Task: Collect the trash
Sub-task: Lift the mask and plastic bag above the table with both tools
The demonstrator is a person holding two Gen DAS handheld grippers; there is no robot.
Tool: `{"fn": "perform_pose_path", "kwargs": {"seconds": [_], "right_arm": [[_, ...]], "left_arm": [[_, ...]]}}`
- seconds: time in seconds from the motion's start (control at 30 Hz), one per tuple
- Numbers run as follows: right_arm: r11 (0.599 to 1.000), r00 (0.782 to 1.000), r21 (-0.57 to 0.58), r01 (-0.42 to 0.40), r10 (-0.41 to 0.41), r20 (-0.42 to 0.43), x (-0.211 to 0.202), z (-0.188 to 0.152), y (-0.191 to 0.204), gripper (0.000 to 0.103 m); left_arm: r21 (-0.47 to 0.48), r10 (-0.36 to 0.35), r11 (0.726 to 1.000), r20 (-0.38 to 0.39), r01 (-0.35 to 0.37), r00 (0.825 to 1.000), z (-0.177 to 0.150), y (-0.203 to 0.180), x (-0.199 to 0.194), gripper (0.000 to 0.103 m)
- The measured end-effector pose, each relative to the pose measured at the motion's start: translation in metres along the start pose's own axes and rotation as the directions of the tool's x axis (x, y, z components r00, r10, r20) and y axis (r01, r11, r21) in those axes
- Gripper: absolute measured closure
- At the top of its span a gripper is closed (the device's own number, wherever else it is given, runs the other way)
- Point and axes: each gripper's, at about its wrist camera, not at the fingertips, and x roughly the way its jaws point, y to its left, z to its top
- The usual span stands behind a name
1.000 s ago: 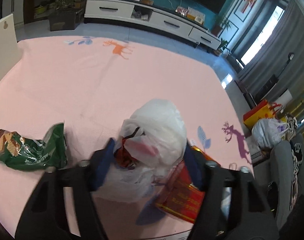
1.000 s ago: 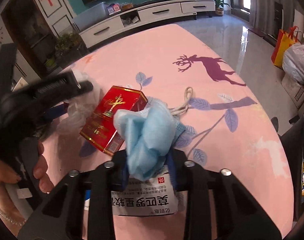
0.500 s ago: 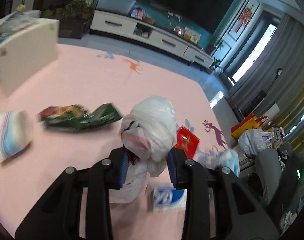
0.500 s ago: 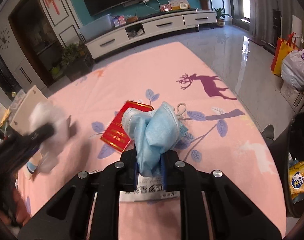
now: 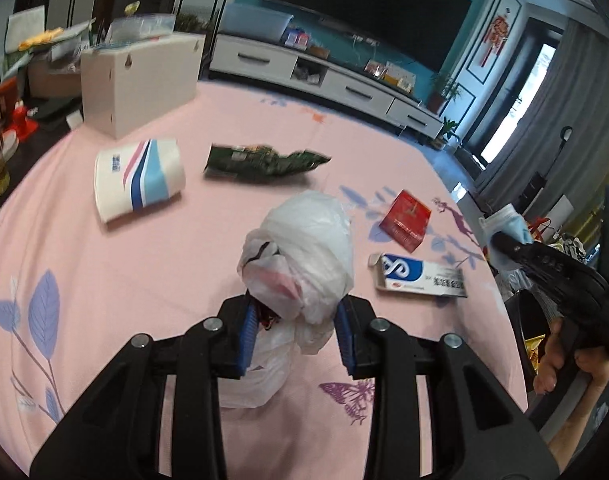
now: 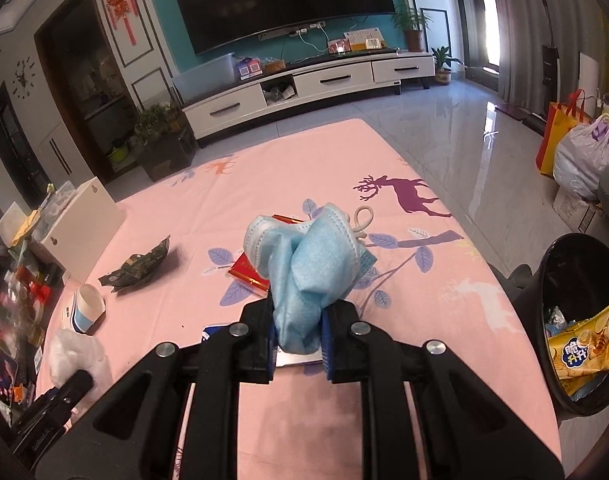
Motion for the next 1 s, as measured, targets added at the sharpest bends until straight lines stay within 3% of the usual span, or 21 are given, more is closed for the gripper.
{"fn": "perform_pose_path", "kwargs": {"seconds": [0.2,0.33,0.5,1.0], "right_arm": [[0.999,1.000,-0.029,0.017,-0.017,-0.009,0.000,-0.011,0.008,0.085],[0.996,0.998,-0.060,0.065,-0.063,0.030,-0.005,-0.019,0.019,0.085],[0.996,0.999,-0.076,0.037,-0.036,0.009,-0.006,-0.032,0.030,0.085],[0.994,1.000,-0.107,0.019,-0.018,0.003,-0.008,-0.039,0.040,0.085]], "left_arm": [[-0.050,-0.005,0.999,-0.027,0.004,1.000,-0.003,0.009,0.007,0.068],[-0.065,0.000,0.998,-0.033,-0.002,0.999,-0.003,0.010,0.006,0.067],[-0.098,-0.031,0.995,-0.036,0.027,0.999,-0.001,0.014,0.004,0.067],[-0.041,-0.030,0.999,-0.050,0.028,0.998,-0.004,0.002,0.003,0.067]]}}
